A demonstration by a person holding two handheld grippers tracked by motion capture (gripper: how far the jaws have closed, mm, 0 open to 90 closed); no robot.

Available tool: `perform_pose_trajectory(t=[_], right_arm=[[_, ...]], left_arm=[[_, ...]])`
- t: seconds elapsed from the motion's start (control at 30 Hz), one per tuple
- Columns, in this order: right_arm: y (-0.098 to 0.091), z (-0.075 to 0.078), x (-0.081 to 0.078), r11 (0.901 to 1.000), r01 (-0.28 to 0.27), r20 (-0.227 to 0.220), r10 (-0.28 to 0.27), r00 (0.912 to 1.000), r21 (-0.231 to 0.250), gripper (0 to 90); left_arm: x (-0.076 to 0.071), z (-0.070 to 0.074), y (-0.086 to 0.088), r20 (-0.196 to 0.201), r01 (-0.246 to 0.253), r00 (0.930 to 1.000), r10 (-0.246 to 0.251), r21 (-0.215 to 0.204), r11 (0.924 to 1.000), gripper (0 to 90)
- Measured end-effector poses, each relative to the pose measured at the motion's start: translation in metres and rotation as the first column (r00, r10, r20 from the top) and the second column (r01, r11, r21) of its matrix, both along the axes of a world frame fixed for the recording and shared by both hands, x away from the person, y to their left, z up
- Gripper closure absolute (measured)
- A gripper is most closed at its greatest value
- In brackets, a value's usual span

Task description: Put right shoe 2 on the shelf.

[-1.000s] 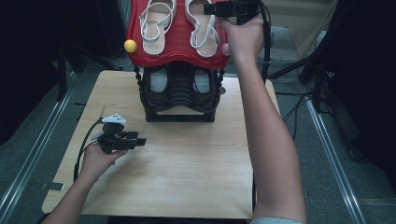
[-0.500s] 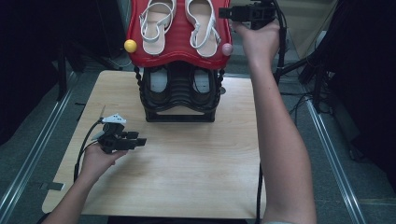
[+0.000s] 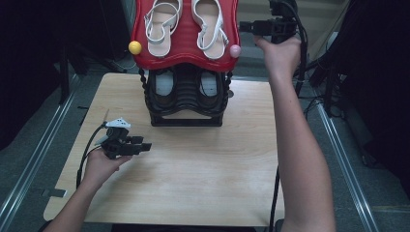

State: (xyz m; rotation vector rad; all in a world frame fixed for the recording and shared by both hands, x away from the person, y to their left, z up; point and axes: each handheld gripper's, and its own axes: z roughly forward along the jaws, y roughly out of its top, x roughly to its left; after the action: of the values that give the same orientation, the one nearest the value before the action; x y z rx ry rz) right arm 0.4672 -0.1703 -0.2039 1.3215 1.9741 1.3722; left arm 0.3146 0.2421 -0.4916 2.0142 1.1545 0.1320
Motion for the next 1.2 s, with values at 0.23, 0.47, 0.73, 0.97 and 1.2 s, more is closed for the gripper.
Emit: perform_pose_trajectory(t=[0.23,0.47,0.73,0.97,1.2], right_arm=[[-0.017,-0.021,-0.003,1.0000,0.004,-0.003,-0.004,1.0000,0.007,46.9],[-0.034,-0.044,-0.007,0.9998,0.017,-0.014,-0.017,0.9998,0.005,46.8],[-0.045,-0.072,-0.014,0.9998,0.018,-0.033,-0.018,0.9993,-0.009,46.5],[-0.053,-0.098,-0.021,0.9999,0.008,-0.040,-0.007,0.9992,0.013,46.6],[-0.057,-0.134,-0.030,0.9990,-0.012,-0.058,0.015,0.9982,0.043,46.8]], left_arm=[[0.000,0.000,0.000,0.000,-0.005,1.0000,0.005,-0.002,1.0000,47.4],[0.000,-0.001,0.000,0.002,-0.003,1.0000,0.003,0.002,1.0000,47.3],[0.001,-0.002,-0.001,0.003,-0.008,1.0000,0.008,0.001,1.0000,47.3],[0.001,-0.002,-0.002,0.007,-0.005,1.0000,0.005,0.005,1.0000,47.4],[0.001,-0.003,-0.002,0.005,-0.003,1.0000,0.003,0.012,0.9999,47.3]])
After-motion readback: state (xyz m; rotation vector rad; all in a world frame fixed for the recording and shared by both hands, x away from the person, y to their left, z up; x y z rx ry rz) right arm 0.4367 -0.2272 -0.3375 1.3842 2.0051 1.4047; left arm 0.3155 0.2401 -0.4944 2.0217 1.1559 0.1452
